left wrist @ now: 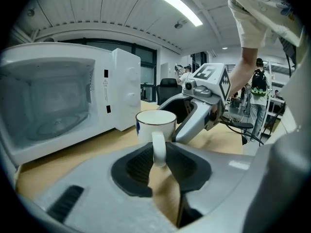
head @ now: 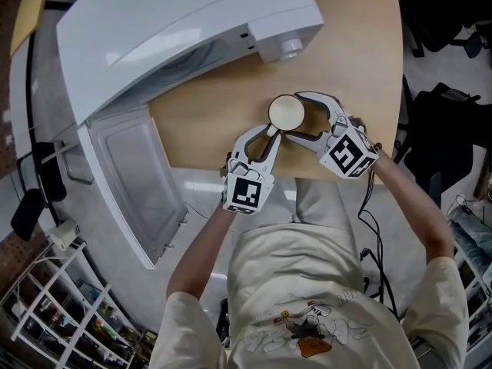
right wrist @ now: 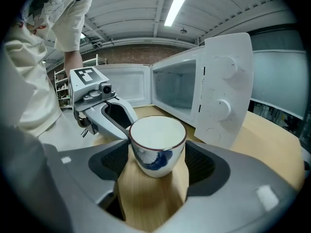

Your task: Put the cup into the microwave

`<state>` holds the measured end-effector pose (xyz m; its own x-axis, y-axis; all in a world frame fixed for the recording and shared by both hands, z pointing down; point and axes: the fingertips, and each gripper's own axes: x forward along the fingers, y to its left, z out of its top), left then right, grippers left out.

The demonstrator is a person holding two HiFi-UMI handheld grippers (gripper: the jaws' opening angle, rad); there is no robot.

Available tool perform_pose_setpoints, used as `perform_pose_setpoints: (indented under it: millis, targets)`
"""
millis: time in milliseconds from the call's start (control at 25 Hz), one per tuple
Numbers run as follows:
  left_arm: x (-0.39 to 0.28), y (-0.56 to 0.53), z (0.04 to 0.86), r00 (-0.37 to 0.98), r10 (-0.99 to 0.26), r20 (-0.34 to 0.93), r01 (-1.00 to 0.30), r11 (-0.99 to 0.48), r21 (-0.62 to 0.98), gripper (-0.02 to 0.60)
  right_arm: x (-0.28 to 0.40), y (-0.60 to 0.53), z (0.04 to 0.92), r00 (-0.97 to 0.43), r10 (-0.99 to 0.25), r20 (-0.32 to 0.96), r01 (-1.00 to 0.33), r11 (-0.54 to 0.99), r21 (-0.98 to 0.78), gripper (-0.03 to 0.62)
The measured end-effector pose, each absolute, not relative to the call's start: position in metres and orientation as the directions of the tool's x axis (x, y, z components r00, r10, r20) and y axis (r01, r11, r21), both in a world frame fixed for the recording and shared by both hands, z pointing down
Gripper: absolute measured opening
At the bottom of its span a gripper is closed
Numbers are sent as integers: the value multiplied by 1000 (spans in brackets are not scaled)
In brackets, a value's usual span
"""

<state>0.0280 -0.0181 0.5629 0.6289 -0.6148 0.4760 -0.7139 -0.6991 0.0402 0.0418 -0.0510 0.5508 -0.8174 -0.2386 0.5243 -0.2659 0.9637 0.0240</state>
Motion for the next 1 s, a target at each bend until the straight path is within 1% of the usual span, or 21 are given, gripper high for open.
perform_pose_setpoints:
  millis: [200, 360, 560, 760, 1000]
  targets:
    - [23, -22, 564, 616, -619, 487, -726, -686, 47, 74, 32, -57, 548, -822, -232, 520, -256, 966, 25, 360]
    - [20, -27, 559, 607, -631, 483, -728, -686, 20, 74, 31, -61, 546, -818, -250, 518, -277, 960, 25, 359]
    - [9, -35, 543, 594, -654, 469, -751, -659, 33, 74, 22, -69, 533, -820, -266, 507, -290, 956, 32, 348]
    - [-18, -41, 517, 555, -698, 452, -790, -613, 24, 74, -6, -73, 508, -842, -243, 481, -257, 966, 36, 344]
    - [-73, -48, 490, 485, -746, 457, -833, -554, -19, 74, -63, -81, 480, -870, -204, 449, -206, 977, 45, 344]
